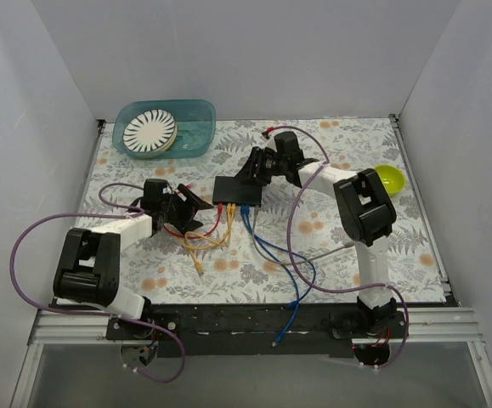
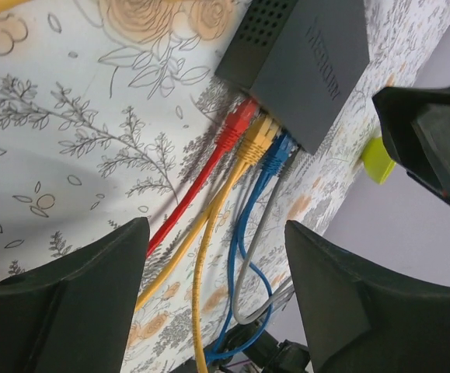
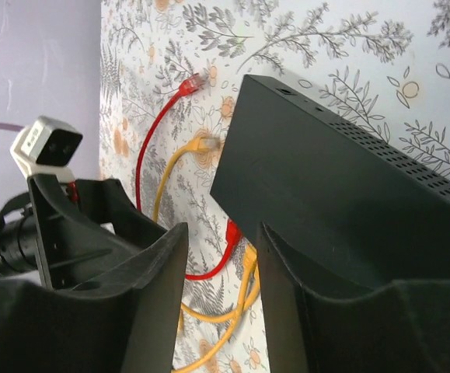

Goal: Pull the plug from the switch port

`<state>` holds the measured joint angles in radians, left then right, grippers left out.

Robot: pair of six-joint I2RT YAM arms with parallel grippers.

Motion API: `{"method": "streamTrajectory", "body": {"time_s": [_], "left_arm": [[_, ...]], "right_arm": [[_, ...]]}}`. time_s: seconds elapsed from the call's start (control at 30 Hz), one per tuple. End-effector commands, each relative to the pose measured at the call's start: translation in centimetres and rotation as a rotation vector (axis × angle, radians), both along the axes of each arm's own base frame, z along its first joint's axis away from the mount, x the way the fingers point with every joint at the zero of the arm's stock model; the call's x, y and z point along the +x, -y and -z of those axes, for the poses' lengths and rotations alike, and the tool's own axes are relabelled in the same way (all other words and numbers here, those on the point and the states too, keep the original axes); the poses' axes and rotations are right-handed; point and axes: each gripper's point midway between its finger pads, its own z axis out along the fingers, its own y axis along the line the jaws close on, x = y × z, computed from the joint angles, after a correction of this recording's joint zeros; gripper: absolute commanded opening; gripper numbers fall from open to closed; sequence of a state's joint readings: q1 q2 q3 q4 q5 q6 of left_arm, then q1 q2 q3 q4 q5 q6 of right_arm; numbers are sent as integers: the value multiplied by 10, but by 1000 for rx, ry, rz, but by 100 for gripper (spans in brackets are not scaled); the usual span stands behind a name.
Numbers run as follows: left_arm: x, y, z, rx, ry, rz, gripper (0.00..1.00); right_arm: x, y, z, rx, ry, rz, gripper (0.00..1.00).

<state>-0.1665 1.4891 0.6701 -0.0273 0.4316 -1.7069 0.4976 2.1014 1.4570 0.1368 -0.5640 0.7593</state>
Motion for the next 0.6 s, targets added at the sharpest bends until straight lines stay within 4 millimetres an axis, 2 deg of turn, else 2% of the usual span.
{"method": "streamTrajectory", "body": {"time_s": [0.0, 0.17, 0.27, 0.37, 0.43, 0.47, 0.53, 0.57], "left_arm": [[9, 6, -35, -78, 140, 6, 70], [14, 6, -34, -68, 205, 18, 70], [18, 5, -36, -91, 234, -7, 70], [28, 9, -39, -107, 271, 2, 70], [33, 10, -33, -104, 244, 10, 70], [35, 12, -22, -105, 209, 18, 69], [39, 17, -21, -129, 198, 36, 68], [40, 18, -11, -129, 172, 36, 68]], "right_arm": [[4, -20, -14, 138, 2, -34, 47], [-3, -35, -7, 137, -14, -88, 41], [-15, -39, 5, 113, -61, -123, 36], [-18, -37, 14, 86, -74, -125, 32], [-19, -35, 22, 69, -94, -118, 28], [-20, -34, 24, 62, -103, -116, 27], [-20, -32, 27, 43, -97, -108, 25], [-21, -30, 30, 30, -106, -104, 24]]}}
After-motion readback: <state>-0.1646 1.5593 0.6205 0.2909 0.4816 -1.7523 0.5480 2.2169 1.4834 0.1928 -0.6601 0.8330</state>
